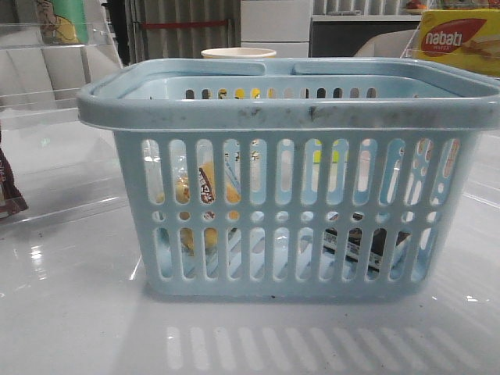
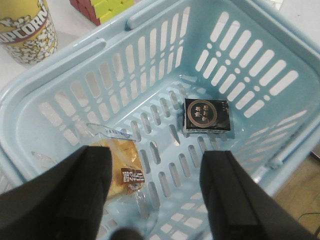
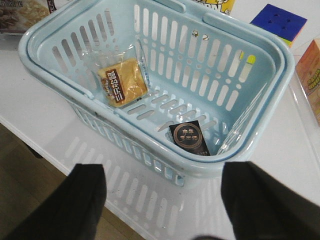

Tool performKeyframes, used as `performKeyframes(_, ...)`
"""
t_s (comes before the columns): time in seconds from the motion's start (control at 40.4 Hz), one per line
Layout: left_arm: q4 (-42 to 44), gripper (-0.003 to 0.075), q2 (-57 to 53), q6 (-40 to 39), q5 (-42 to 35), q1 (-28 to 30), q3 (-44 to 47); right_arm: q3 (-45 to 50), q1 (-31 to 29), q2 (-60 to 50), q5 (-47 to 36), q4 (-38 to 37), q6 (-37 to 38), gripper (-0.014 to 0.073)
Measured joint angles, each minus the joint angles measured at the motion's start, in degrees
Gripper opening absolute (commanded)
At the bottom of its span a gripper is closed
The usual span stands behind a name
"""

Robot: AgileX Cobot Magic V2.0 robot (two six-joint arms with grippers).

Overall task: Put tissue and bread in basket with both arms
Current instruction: 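Open the left gripper to drop the bread into the basket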

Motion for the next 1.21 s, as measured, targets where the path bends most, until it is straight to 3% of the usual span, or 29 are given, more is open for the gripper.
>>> performKeyframes(0.668,2.6,0.0456,-42.0,0.0,1.4,0.0,28.4,0.0,0.0,0.0,0.1,0.0,0.0,0.0581)
performKeyframes(1.014,2.8,0.0456,-48.2,0.0,-0.3,0.0,33.7,0.0,0.0,0.0,4.5,-0.3,0.0,0.0578)
performKeyframes(1.089,2.8,0.0456,-48.2,0.0,-1.6,0.0,33.7,0.0,0.0,0.0,5.1,-0.7,0.0,0.0544)
performKeyframes(1.212,2.8,0.0431,-48.2,0.0,-2.2,0.0,33.7,0.0,0.0,0.0,5.2,-1.3,0.0,0.039)
